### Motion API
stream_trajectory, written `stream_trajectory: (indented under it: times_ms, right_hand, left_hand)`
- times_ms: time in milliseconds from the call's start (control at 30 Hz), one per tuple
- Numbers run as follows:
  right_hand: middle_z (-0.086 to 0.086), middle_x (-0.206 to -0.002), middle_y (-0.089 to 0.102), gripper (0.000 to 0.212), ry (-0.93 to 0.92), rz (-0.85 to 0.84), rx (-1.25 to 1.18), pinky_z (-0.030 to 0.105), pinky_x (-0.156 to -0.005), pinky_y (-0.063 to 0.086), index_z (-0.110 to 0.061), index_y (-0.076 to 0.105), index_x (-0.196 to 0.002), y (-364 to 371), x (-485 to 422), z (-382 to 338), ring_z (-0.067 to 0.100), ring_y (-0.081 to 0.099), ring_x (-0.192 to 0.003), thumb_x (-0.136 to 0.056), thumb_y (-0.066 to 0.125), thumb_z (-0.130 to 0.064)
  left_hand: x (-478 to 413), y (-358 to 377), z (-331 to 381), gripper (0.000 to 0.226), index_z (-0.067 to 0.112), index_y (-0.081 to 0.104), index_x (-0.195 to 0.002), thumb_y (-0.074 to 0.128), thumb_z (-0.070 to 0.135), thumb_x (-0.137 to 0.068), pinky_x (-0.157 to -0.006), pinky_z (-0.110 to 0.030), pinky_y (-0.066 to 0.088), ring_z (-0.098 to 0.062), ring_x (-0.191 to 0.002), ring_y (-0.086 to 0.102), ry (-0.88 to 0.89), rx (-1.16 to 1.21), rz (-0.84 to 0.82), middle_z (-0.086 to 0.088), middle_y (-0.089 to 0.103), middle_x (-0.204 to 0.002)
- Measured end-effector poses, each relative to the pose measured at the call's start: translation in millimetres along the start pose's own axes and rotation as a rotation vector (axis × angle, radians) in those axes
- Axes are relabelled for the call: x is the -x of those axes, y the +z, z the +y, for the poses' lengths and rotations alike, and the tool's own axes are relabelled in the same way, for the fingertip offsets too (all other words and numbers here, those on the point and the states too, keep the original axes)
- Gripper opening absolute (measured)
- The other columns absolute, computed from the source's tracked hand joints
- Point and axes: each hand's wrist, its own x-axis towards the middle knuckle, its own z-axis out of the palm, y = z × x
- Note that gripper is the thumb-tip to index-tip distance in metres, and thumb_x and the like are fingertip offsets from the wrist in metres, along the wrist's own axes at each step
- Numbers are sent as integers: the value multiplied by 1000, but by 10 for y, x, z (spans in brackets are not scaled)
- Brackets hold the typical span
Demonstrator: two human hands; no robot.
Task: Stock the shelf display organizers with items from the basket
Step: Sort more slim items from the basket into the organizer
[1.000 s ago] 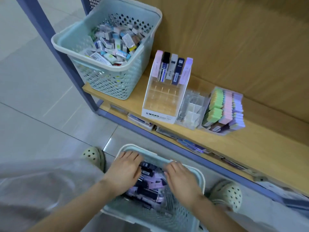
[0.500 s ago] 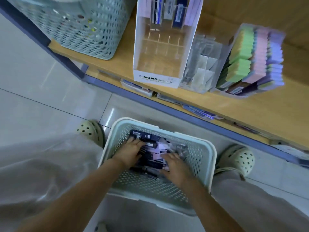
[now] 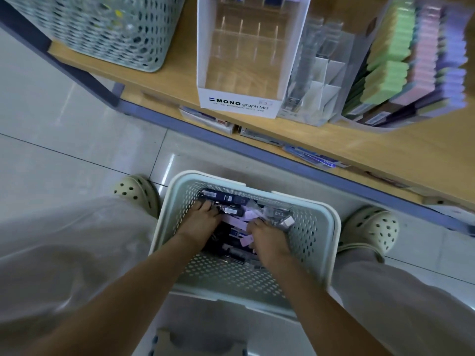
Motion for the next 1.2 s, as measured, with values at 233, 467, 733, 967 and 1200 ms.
stream_trajectory:
  times_ms: [233,467,733,967,1200]
  right_hand:
    - [2,-126,57,15,23,156,-430,30,-95,40,-18,59,-106,-130,183,44,21,49,-120,-90,60,-19]
    - [1,-104,63,12,142,215,-1012,45,-86,51,-18,48,-105,-416,463,-114,18,61,-95,-98,46,-28]
    - [2,-92,66,19,-50,252,-1259,23,-74,54,-20,55,-108,-849,971,-142,4,66,-74,-93,54,-8]
    - [11,-92,65,21,90,529,-1322,36,-80,52,-20,57,-103,-817,1412,244,23,63,-79,-92,54,-3]
    - [9,-91,64,13,228,654,-1398,26,-75,52,-17,56,-101,-596,1473,495,21,63,-80,-92,55,-7]
  left_hand:
    - [142,-177,65,8,15,60,-84,62,21,-88,-81,-30,39,-24,-94,51,-180,732,269,-4,62,-90]
    - [310,-518,350,27,16,47,-70,70,16,-83,-59,-23,36,-9,-58,47,-366,1314,374,5,52,-60]
    - [467,-1054,761,23,13,51,-68,64,6,-86,-59,-9,38,5,-54,49,-163,1570,503,4,55,-62]
    - [269,-785,984,7,19,57,-92,52,16,-95,-69,-13,38,-2,-78,51,-73,1416,221,10,56,-86]
    - [-83,-275,1145,23,-2,58,-112,56,11,-93,-74,-23,38,-23,-93,56,-125,1094,-53,-10,56,-99]
